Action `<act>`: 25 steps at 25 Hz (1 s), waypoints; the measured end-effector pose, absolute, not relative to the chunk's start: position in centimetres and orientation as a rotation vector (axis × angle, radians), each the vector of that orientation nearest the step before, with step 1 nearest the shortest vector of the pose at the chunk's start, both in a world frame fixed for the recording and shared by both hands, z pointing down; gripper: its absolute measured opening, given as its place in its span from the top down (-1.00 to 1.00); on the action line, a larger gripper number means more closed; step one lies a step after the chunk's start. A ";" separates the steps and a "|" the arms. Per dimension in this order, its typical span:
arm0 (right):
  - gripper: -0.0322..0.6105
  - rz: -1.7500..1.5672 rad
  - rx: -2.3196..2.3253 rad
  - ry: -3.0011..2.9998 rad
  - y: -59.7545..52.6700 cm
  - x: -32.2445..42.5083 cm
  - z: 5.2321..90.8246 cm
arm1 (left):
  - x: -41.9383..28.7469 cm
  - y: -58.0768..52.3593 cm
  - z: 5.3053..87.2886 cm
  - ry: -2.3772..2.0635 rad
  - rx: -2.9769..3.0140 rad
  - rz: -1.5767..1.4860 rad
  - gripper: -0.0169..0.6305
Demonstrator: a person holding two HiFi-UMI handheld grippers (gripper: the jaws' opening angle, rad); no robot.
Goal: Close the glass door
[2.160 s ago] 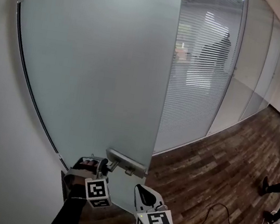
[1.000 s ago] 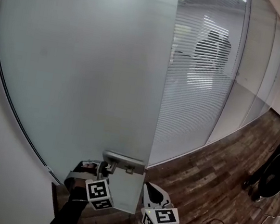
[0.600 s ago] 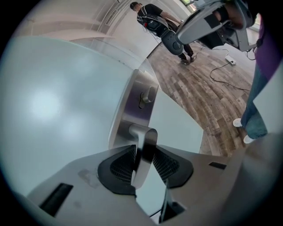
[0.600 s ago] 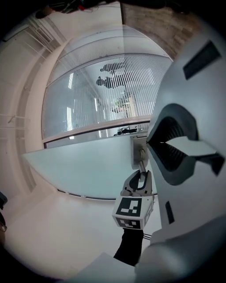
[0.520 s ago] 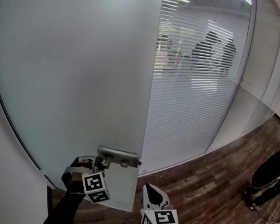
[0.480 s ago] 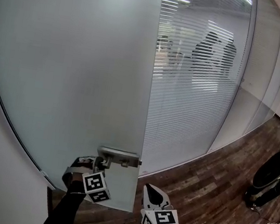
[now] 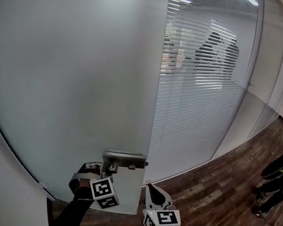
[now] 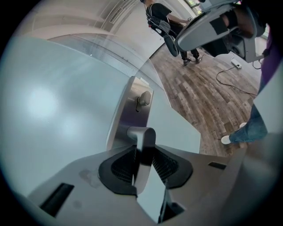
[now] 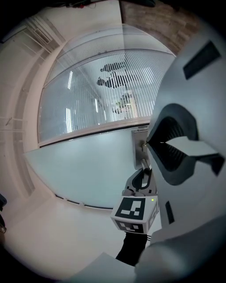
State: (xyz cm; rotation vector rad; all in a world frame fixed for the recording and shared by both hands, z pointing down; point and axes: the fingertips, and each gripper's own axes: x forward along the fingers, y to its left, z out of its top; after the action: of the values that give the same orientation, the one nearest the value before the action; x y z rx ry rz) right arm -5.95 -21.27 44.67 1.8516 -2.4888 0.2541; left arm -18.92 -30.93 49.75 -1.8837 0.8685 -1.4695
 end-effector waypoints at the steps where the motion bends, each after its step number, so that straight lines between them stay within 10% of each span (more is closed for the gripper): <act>1: 0.90 0.248 1.855 -2.487 -22.2 -6.0 44.6 | -18.8 -31.5 49.8 0.872 -1.888 -1.465 0.63; 25: 0.90 0.253 1.925 -2.414 -37.6 -4.8 45.0 | -17.0 -45.2 48.9 0.916 -1.882 -1.398 0.65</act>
State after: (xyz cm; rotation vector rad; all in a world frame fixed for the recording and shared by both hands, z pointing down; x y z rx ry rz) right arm -4.83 -37.56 45.02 1.9250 -2.4140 0.2530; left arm -17.03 -45.15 48.86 -1.8824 0.9164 -1.3975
